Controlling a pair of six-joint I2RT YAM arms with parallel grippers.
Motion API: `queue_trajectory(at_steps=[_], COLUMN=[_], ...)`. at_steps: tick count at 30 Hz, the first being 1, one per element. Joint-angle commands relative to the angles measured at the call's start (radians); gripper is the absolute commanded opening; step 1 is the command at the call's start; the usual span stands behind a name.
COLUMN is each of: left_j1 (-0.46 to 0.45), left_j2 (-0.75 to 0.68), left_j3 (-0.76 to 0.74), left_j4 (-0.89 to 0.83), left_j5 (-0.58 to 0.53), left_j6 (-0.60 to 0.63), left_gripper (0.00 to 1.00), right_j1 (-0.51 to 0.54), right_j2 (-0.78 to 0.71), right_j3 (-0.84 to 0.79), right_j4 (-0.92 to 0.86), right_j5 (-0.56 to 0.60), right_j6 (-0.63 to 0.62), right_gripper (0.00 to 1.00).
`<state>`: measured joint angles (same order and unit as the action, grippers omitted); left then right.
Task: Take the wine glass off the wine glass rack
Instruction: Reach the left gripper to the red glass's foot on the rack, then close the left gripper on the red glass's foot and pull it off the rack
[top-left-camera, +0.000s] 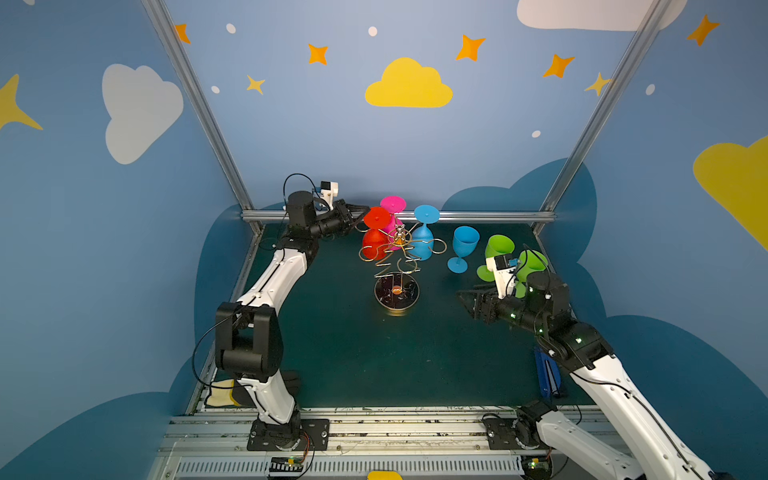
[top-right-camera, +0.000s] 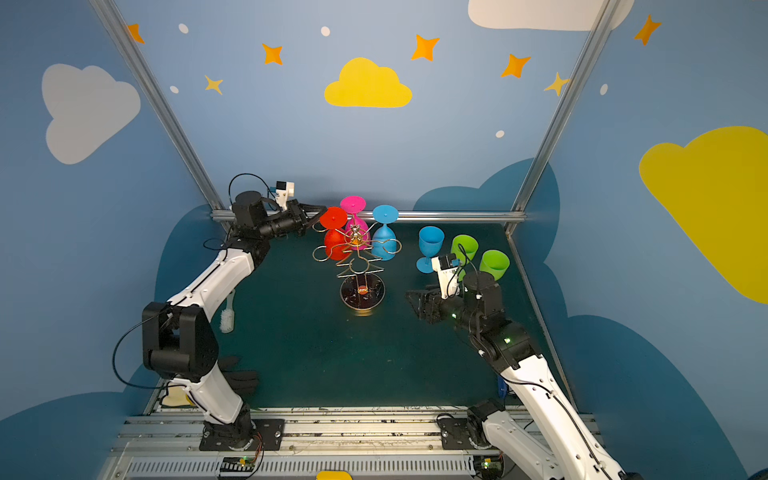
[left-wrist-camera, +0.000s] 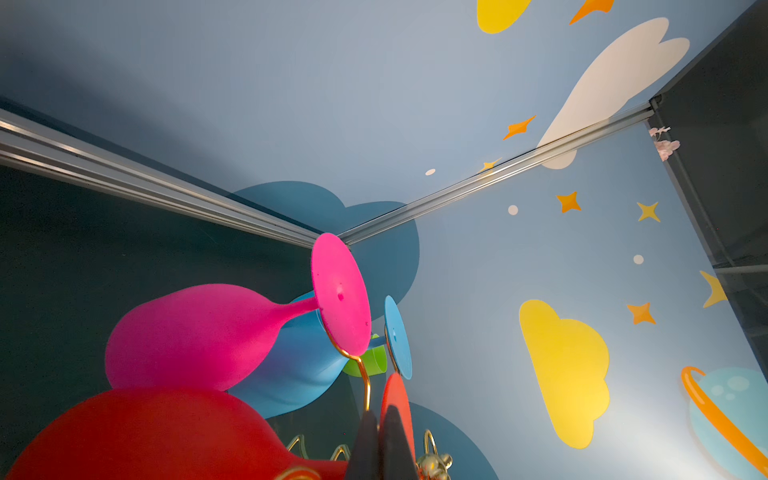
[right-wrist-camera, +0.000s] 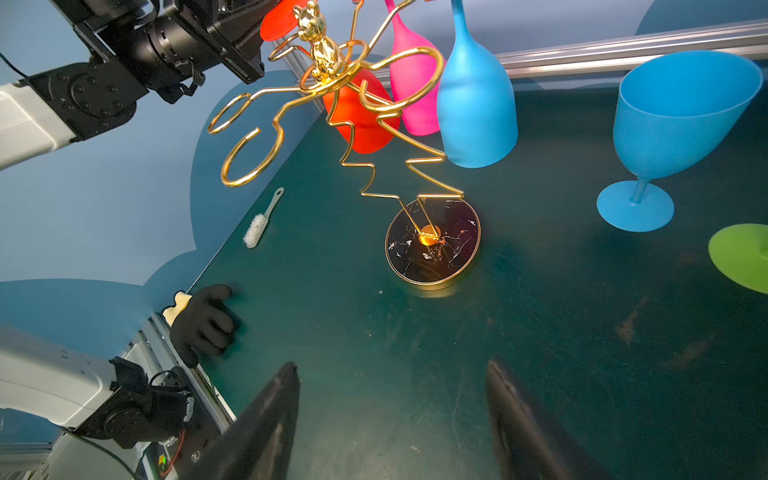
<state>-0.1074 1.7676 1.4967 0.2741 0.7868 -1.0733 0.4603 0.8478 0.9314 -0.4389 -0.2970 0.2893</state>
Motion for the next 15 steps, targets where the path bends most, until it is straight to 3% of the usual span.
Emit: queue_trajectory(at_steps=[1, 8, 15], left_j1=[-0.002, 0.0, 0.025], left_j2=[0.024, 0.071, 0.07], left_j3=[0.052, 0.149, 0.127], left_j4=[0.011, -0.029, -0.016], left_j5=[-0.004, -0.006, -0.01], left_j6=[0.014, 0.031, 0.02], left_gripper=[0.03, 0.03, 0.03], right_j1=[0.005, 0.005, 0.005], right_j2=[-0.016, -0.025, -0.026], right_j3=[0.001, 0.006, 0.007], right_j4=[-0.016, -0.026, -0.031], right_j5=[0.008, 0.014, 0.016], right_j6=[-0.01, -0.013, -0.014], right_gripper=[0.7, 0.7, 0.7])
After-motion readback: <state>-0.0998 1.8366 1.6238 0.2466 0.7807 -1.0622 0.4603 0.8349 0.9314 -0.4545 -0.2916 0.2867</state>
